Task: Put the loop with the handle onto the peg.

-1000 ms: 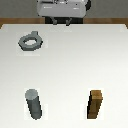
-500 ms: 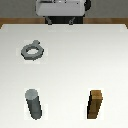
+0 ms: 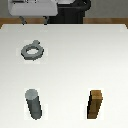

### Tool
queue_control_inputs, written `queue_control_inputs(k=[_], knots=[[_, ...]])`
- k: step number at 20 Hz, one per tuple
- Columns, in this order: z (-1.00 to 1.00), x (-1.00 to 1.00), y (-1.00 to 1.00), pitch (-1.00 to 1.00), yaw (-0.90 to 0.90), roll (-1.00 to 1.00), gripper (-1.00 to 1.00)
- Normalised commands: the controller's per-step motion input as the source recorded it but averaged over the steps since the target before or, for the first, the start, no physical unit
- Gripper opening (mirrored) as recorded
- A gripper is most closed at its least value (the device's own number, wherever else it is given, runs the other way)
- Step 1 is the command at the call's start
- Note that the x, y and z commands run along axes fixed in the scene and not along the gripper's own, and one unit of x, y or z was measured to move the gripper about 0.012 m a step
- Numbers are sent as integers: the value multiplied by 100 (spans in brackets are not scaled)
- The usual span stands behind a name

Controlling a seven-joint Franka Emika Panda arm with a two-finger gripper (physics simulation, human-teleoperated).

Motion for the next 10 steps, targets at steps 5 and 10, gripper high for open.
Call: queue_control_inputs(k=[5,10], knots=[[0,-80,10,0,0,0,100],[0,0,0,0,0,0,100]])
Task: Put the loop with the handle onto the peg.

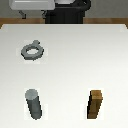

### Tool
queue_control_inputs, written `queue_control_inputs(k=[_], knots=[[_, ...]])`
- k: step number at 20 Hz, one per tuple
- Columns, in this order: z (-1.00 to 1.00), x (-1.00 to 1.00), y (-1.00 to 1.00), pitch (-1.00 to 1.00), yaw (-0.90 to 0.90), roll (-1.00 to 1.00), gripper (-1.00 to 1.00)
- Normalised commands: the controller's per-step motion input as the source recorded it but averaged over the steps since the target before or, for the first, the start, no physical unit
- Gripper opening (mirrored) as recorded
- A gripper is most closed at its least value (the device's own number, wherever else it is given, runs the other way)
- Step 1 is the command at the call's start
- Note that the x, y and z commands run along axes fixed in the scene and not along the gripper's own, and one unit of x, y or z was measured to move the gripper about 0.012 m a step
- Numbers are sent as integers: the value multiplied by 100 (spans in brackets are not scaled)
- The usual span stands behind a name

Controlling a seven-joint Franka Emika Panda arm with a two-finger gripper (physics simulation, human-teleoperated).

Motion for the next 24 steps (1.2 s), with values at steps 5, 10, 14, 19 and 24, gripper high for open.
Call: queue_control_inputs(k=[5,10,14,19,24], knots=[[-60,0,0,0,0,0,100],[-60,-7,0,0,0,0,100],[0,-25,0,0,0,0,100],[0,0,-20,0,0,0,100],[0,-20,0,0,0,0,100]])
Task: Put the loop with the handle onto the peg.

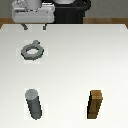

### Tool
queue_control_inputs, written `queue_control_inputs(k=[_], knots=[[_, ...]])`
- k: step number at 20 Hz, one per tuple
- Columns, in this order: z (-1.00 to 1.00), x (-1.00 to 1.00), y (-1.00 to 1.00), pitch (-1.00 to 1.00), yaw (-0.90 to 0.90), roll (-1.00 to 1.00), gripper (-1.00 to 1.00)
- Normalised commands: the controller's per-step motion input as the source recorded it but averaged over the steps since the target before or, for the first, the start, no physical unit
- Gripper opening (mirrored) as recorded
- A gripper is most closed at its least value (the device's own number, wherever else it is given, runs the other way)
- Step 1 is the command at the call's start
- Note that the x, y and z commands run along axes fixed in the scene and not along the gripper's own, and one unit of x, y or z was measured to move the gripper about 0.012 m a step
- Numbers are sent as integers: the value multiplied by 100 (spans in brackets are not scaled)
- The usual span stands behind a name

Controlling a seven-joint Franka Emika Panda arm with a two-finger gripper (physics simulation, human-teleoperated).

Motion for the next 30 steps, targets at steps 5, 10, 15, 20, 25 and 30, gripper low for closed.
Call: queue_control_inputs(k=[5,10,15,20,25,30], knots=[[0,-20,0,0,0,0,100],[0,20,-20,0,0,0,100],[0,0,20,0,0,0,100],[0,20,0,0,0,0,100],[-20,20,0,0,0,0,100],[0,0,20,0,0,0,100]])
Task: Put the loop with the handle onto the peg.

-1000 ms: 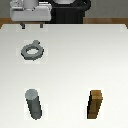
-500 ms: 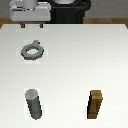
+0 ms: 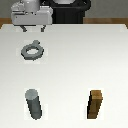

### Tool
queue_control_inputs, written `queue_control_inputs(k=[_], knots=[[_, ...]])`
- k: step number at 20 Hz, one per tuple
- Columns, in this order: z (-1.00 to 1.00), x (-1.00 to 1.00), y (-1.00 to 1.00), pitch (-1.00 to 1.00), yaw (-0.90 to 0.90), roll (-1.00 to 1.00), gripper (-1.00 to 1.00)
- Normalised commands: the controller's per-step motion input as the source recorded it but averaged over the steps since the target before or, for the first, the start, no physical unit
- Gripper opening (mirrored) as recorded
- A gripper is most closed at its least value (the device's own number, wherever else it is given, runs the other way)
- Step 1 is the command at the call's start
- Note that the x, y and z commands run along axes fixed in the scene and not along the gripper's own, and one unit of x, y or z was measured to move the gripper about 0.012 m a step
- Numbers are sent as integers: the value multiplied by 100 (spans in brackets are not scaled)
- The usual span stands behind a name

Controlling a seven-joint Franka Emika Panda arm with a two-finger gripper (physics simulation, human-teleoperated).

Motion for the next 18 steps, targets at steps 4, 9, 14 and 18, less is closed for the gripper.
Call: queue_control_inputs(k=[4,9,14,18], knots=[[-75,0,0,0,0,0,100],[-60,0,0,0,0,0,100],[0,0,0,0,0,0,-100],[0,0,0,0,0,0,-100]])
